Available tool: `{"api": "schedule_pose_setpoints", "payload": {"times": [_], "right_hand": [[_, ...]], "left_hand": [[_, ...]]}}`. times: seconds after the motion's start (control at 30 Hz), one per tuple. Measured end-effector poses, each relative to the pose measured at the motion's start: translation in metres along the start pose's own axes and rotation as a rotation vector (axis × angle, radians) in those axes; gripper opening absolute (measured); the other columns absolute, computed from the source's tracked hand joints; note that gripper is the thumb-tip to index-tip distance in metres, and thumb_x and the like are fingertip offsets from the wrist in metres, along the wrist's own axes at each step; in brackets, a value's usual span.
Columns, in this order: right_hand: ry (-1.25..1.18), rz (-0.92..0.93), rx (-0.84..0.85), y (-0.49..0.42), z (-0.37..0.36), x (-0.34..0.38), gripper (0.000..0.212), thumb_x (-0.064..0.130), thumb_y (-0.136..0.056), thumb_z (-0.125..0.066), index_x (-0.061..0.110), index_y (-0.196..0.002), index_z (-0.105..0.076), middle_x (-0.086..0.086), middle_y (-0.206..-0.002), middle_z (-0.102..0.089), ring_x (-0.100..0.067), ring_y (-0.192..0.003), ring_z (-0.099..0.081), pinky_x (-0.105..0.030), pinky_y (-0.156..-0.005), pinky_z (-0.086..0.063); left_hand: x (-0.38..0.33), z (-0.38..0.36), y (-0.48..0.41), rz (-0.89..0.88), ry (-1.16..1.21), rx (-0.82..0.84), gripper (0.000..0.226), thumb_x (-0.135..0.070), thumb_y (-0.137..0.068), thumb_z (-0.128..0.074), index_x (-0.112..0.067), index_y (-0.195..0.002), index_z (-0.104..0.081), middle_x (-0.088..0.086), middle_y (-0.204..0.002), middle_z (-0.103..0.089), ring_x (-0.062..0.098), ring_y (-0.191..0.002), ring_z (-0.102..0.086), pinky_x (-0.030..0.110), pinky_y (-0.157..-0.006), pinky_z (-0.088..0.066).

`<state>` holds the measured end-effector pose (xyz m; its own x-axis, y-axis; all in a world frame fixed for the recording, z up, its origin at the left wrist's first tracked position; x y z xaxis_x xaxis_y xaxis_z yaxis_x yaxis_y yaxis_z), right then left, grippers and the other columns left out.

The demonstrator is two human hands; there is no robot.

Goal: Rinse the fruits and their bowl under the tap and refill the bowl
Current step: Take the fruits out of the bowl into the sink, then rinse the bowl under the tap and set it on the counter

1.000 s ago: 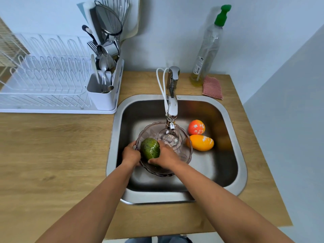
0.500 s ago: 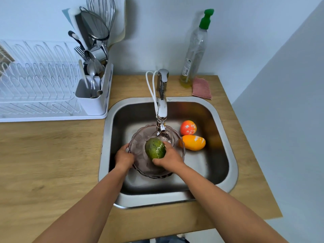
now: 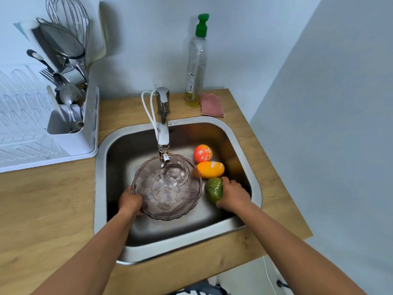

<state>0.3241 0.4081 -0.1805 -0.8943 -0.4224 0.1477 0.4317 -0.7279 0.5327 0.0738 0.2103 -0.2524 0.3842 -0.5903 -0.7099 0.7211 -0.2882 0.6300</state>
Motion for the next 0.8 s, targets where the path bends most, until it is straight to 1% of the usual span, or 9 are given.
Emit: {"api": "schedule_pose_setpoints", "payload": {"times": [0.1, 0.2, 0.27, 0.37, 0.4, 0.53, 0.6, 0.67, 0.8], "right_hand": [[0.045, 0.013, 0.025, -0.006, -0.004, 0.002, 0.094, 0.034, -0.074, -0.078, 0.016, -0.148, -0.024, -0.015, -0.140, -0.043, -0.036, -0.130, -0.042, -0.045, -0.097, -0.045], [0.057, 0.028, 0.029, -0.010, -0.006, 0.004, 0.091, 0.030, -0.074, -0.079, 0.016, -0.145, -0.024, -0.015, -0.140, -0.042, -0.037, -0.129, -0.042, -0.046, -0.095, -0.046], [0.068, 0.026, 0.034, -0.012, -0.008, 0.005, 0.090, 0.026, -0.075, -0.079, 0.016, -0.145, -0.023, -0.015, -0.141, -0.041, -0.037, -0.129, -0.043, -0.046, -0.095, -0.046], [0.110, 0.022, 0.029, -0.012, -0.010, 0.005, 0.086, 0.023, -0.076, -0.079, 0.016, -0.142, -0.025, -0.016, -0.140, -0.042, -0.038, -0.126, -0.048, -0.044, -0.091, -0.047], [0.127, 0.022, 0.030, -0.013, -0.010, 0.005, 0.086, 0.023, -0.076, -0.080, 0.015, -0.142, -0.026, -0.016, -0.140, -0.043, -0.037, -0.125, -0.049, -0.044, -0.090, -0.047], [0.146, 0.016, 0.033, -0.014, -0.001, 0.008, 0.089, 0.027, -0.077, -0.080, 0.013, -0.145, -0.025, -0.016, -0.139, -0.044, -0.036, -0.128, -0.046, -0.044, -0.094, -0.047], [0.087, 0.036, -0.039, -0.017, 0.018, 0.019, 0.081, 0.028, -0.084, -0.073, 0.014, -0.147, -0.026, -0.016, -0.139, -0.045, -0.036, -0.126, -0.048, -0.044, -0.094, -0.048], [-0.016, 0.092, -0.146, -0.020, 0.044, 0.037, 0.064, 0.031, -0.088, -0.067, 0.015, -0.143, -0.038, -0.014, -0.135, -0.050, -0.035, -0.122, -0.053, -0.044, -0.092, -0.049], [-0.207, 0.256, -0.340, -0.028, 0.102, 0.085, 0.038, 0.031, -0.094, -0.056, 0.018, -0.130, -0.057, -0.010, -0.127, -0.060, -0.032, -0.115, -0.059, -0.039, -0.093, -0.048]], "left_hand": [[0.002, 0.000, -0.003, 0.010, -0.001, -0.009, 0.033, 0.006, -0.086, -0.047, -0.023, -0.092, -0.062, 0.021, -0.102, -0.069, 0.045, -0.091, -0.068, 0.064, -0.066, -0.058], [0.002, -0.001, -0.001, 0.014, 0.010, 0.001, 0.036, 0.004, -0.089, -0.047, -0.025, -0.103, -0.061, 0.021, -0.104, -0.069, 0.045, -0.090, -0.068, 0.061, -0.063, -0.059], [0.001, -0.001, 0.001, 0.032, 0.024, 0.017, 0.040, 0.005, -0.090, -0.046, -0.029, -0.105, -0.060, 0.018, -0.106, -0.069, 0.044, -0.091, -0.067, 0.060, -0.060, -0.059], [-0.002, -0.004, 0.008, 0.061, 0.066, 0.061, 0.050, 0.013, -0.090, -0.044, -0.030, -0.112, -0.055, 0.013, -0.106, -0.066, 0.042, -0.090, -0.064, 0.045, -0.046, -0.059], [-0.003, -0.004, 0.010, 0.073, 0.084, 0.066, 0.050, 0.013, -0.091, -0.045, -0.029, -0.116, -0.054, 0.013, -0.107, -0.064, 0.043, -0.091, -0.063, 0.043, -0.044, -0.058], [-0.006, -0.006, 0.016, 0.107, 0.129, 0.092, 0.050, 0.012, -0.094, -0.044, -0.023, -0.130, -0.050, 0.014, -0.116, -0.061, 0.045, -0.099, -0.063, 0.043, -0.054, -0.055], [-0.007, -0.005, 0.018, 0.111, 0.138, 0.101, 0.050, 0.011, -0.094, -0.044, -0.020, -0.132, -0.049, 0.017, -0.121, -0.060, 0.047, -0.107, -0.062, 0.043, -0.056, -0.055], [-0.011, -0.001, 0.024, 0.104, 0.147, 0.097, 0.049, 0.010, -0.094, -0.047, -0.019, -0.133, -0.048, 0.018, -0.125, -0.059, 0.044, -0.102, -0.062, 0.041, -0.055, -0.055], [-0.019, 0.006, 0.037, 0.081, 0.210, 0.085, 0.047, 0.011, -0.095, -0.044, -0.019, -0.130, -0.051, 0.015, -0.118, -0.061, 0.038, -0.097, -0.061, 0.037, -0.049, -0.055]]}}
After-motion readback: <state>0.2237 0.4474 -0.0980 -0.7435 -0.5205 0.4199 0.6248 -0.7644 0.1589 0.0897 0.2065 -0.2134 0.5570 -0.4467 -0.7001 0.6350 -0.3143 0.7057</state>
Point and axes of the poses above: each hand's wrist, its own y-axis away from the middle knuckle, its own z-axis out of the back of the hand, x = y × z, the point moved 4 cm from there along -y, towards the middle knuckle
